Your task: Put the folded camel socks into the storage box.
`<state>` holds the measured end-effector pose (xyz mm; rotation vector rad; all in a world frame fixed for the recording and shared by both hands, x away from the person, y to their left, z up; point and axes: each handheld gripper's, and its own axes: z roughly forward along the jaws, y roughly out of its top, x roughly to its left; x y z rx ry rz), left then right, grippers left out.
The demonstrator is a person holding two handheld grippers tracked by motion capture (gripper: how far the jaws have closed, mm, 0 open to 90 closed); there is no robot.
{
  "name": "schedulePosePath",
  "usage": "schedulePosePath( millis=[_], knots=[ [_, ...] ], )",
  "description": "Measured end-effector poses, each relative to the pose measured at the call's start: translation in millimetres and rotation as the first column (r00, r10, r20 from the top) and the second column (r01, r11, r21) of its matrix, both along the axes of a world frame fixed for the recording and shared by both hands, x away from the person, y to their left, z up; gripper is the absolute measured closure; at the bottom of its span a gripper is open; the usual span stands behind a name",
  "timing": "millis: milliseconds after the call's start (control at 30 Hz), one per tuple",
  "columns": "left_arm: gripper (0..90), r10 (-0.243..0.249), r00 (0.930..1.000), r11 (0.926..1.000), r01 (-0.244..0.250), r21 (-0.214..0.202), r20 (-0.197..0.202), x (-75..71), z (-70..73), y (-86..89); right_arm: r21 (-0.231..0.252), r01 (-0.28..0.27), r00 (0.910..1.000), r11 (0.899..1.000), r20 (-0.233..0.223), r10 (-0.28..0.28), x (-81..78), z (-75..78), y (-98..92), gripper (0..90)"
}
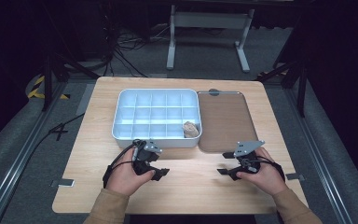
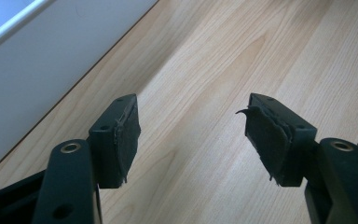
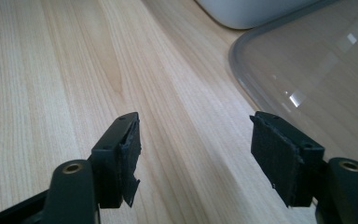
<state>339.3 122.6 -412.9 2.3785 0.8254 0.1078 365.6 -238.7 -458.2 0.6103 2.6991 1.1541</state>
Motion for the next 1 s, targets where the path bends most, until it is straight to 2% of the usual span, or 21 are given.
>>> schedulePosePath(
  millis=[133, 300, 433, 533, 667, 733, 800, 1000],
  knots=[
    [35.9, 0.005, 1.0, 1.0, -0.005, -0.003, -0.008, -0.4, -1.7, 0.1, 0.0, -0.019, 0.9998, 1.0, -0.006, 0.019, -0.7, -8.3, 4.6, 33.8],
    [36.0, -0.007, 0.9998, 0.9999, 0.007, 0.011, 0.016, 1.0, -5.1, 0.2, 0.002, -0.034, 0.9994, 0.999, 0.001, 0.034, -2.9, -14.0, 8.5, 33.6],
    [35.8, -0.009, 1.0, 0.9998, 0.009, 0.018, 0.003, 2.8, -10.0, 1.2, -0.003, -0.039, 0.9991, 0.999, 0.015, 0.039, -5.9, -17.2, 9.9, 33.3],
    [35.6, -0.013, 0.9999, 0.9997, 0.013, 0.02, 0.005, 3.5, -13.2, 1.9, 0.004, -0.038, 0.9992, 0.999, 0.016, 0.038, -7.9, -19.5, 10.6, 32.8],
    [35.5, -0.018, 0.9997, 0.9994, 0.018, 0.029, 0.016, 4.2, -17.8, 3.7, 0.036, -0.015, 0.9985, 0.999, 0.053, 0.013, -12.9, -20.8, 13.3, 35.0],
    [35.5, -0.019, 0.9997, 0.9994, 0.018, 0.029, 0.016, 4.6, -19.9, 4.4, 0.035, -0.016, 0.9986, 0.999, 0.05, 0.014, -14.9, -21.5, 15.9, 35.0],
    [35.5, -0.015, 0.9997, 0.9985, 0.014, 0.052, 0.017, 6.1, -25.7, 7.2, 0.027, -0.016, 0.9985, 1.0, 0.054, 0.014, -16.2, -23.9, 18.5, 34.9],
    [35.0, -0.023, 0.9997, 0.9981, 0.023, 0.057, 0.006, 7.6, -30.3, 10.2, 0.033, -0.021, 0.9983, 0.999, 0.055, 0.019, -17.5, -25.4, 21.2, 34.8]
  ],
)
